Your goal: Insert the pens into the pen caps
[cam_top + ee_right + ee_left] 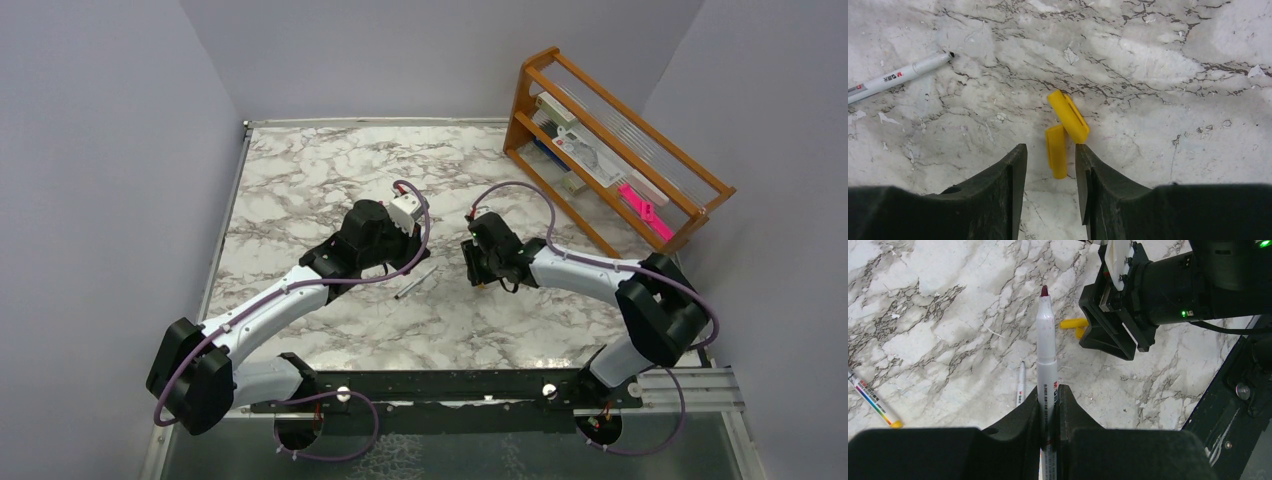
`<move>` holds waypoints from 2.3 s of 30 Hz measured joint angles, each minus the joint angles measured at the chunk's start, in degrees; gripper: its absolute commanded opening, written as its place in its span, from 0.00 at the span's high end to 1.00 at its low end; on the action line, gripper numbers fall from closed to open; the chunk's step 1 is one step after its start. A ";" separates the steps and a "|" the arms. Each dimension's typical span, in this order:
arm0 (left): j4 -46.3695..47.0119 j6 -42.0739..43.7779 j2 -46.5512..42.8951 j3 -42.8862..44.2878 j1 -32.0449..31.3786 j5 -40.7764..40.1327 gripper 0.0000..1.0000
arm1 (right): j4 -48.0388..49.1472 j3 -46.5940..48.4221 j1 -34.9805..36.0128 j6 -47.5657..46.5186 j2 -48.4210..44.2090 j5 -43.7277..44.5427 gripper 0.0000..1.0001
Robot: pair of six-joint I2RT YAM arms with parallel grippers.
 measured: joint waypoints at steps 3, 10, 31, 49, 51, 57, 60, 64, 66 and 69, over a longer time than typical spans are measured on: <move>-0.02 0.00 0.00 0.00 0.00 0.00 1.00 | 0.00 -0.02 0.00 0.35 0.79 0.02 0.64; 0.04 -0.02 -0.07 0.00 0.00 0.00 1.00 | 0.00 -0.02 0.00 1.25 2.51 0.02 0.70; 0.52 -0.24 -0.39 0.00 0.00 0.07 1.00 | -2.32 2.78 0.02 2.49 5.35 3.65 0.98; 29.97 -19.19 -10.05 -15.91 -5.44 3.63 1.00 | 8.74 -1.18 0.00 9.14 -27.06 -0.66 0.99; 34.71 -21.57 -10.34 -16.22 -7.08 3.15 1.00 | 11.63 -2.80 0.00 11.02 -28.59 -1.99 0.99; 44.76 -26.97 -9.73 -19.08 -8.96 1.99 1.00 | 22.08 -7.85 0.00 13.88 -32.63 -5.09 0.99; 47.71 -28.76 -8.48 -19.58 -9.40 1.66 1.00 | 26.18 -8.87 0.00 14.25 -34.18 -5.68 0.99; 50.93 -30.29 -6.80 -19.58 -10.25 1.49 1.00 | 30.49 -8.92 0.00 14.38 -35.67 -6.45 0.99; 52.26 -30.77 -5.60 -19.58 -10.88 1.49 1.00 | 32.44 -8.92 0.00 14.38 -36.02 -6.88 0.99; 53.29 -30.88 -3.80 -19.54 -11.96 1.33 1.00 | 34.18 -8.92 0.00 14.40 -36.06 -7.67 0.99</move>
